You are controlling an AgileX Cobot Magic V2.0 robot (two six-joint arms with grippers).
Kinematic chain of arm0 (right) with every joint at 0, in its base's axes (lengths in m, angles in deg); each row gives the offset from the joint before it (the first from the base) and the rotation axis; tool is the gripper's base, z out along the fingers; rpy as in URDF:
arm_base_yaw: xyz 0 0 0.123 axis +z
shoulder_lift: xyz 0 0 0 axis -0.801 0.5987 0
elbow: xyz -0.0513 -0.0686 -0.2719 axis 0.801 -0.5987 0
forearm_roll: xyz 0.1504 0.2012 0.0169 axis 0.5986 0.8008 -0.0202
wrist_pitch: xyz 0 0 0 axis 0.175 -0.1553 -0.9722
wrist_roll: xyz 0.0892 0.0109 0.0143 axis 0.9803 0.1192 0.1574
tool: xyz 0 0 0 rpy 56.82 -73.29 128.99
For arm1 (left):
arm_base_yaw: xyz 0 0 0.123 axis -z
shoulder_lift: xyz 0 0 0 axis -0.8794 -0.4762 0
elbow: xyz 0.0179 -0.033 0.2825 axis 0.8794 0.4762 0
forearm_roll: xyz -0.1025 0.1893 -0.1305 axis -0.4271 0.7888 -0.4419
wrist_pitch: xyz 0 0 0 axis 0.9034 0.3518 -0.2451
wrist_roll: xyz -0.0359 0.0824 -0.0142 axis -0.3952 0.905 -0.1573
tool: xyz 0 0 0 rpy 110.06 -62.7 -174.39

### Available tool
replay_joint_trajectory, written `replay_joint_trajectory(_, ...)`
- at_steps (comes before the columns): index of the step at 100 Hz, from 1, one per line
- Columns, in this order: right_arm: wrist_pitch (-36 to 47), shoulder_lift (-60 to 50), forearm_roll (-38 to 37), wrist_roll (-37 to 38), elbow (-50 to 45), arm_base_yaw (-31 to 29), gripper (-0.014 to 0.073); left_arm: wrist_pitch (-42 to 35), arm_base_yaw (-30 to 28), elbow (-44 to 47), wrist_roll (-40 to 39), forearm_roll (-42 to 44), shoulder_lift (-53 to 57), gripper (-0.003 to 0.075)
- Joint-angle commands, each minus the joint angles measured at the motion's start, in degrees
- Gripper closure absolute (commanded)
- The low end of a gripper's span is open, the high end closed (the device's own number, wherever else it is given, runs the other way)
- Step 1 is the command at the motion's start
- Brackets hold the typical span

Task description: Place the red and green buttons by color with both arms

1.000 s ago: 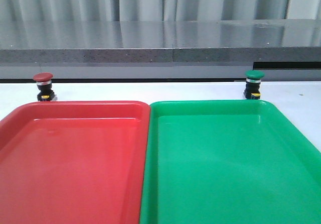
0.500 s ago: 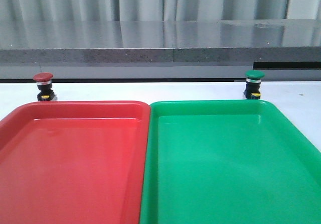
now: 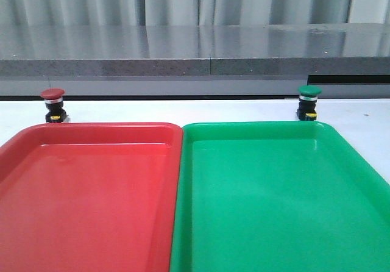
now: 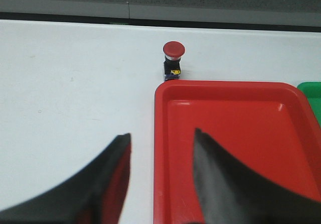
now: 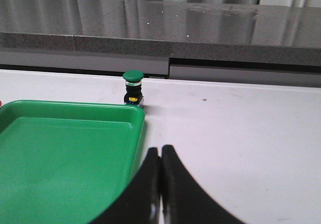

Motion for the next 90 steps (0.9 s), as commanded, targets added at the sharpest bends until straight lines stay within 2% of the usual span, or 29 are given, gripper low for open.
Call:
replay_joint_trajectory(1, 5.1, -1.1, -0.4, -0.4, 0.9, -0.4, 0.066, -3.5, -0.2, -2.2, 0.0, -0.3, -0.3, 0.018)
replay_joint_trajectory(10, 5.1, -1.1, -0.4, -0.4, 0.9, -0.4, 0.066, -3.7, -0.2, -2.2, 0.0, 0.5, -0.3, 0.0109)
replay_joint_trajectory(43, 5.1, -1.1, -0.4, -0.4, 0.9, -0.4, 0.066, -5.6, -0.2, -3.4, 0.0, 0.0, -2.0, 0.0111)
replay_joint_trajectory(62, 5.1, -1.1, -0.4, -0.4, 0.9, -0.4, 0.066, -5.9, -0.2, -10.9, 0.7, 0.0, -12.2, 0.0113)
replay_joint_trajectory(90, 5.1, -1.1, -0.4, -0.4, 0.9, -0.4, 0.066, -8.2, -0.2, -24.2, 1.0, 0.0, -33.6, 0.0113)
